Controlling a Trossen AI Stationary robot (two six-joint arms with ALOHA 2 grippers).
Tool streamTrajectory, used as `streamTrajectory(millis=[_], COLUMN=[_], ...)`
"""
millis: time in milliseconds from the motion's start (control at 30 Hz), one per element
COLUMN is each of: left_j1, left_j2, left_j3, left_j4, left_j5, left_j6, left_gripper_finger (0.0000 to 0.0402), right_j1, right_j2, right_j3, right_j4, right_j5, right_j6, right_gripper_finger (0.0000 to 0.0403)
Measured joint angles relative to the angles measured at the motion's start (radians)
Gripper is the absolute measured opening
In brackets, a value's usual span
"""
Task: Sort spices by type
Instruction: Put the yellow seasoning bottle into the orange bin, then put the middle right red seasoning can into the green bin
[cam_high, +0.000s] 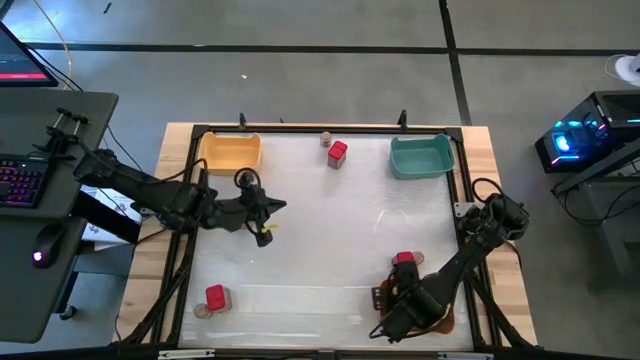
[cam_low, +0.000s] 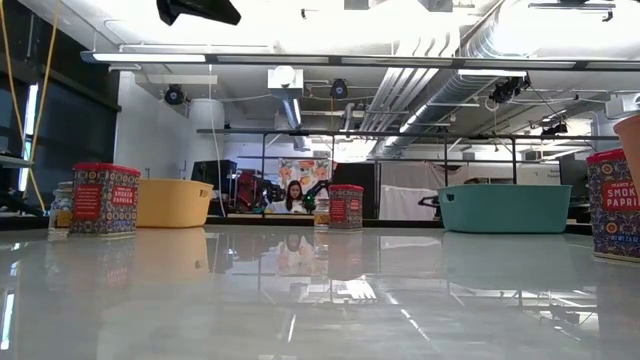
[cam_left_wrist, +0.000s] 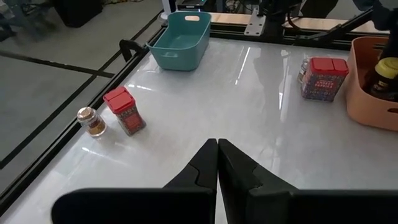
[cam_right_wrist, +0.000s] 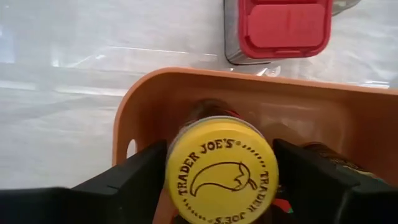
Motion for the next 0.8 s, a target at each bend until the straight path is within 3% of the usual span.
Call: streamTrajectory(millis=[133,400,800], left_j1=[0.015,0.040,0.040], left_j2=[0.000,0.000,0.000], left_j3=[0.000,0.000,0.000], left_j4=[0.000,0.000,0.000], left_j5=[0.018,0.033,0.035], left_j6=[0.008,0.009,0.009], left_gripper_finger=[0.0000,0.0000,0.0000], right_j1=[-0.003,-0.011,-0.028], right_j2=[-0.002,-0.065,-0.146], right_j3=[0.000,0.000,0.001], right_j4=[-0.005,-0.012,-0.006], right_j5=[-0.031,-0.086,-0.090], right_j6=[-0.024,-0.083,-0.320], right_gripper_finger=[0.0310,0.0312,0.0312])
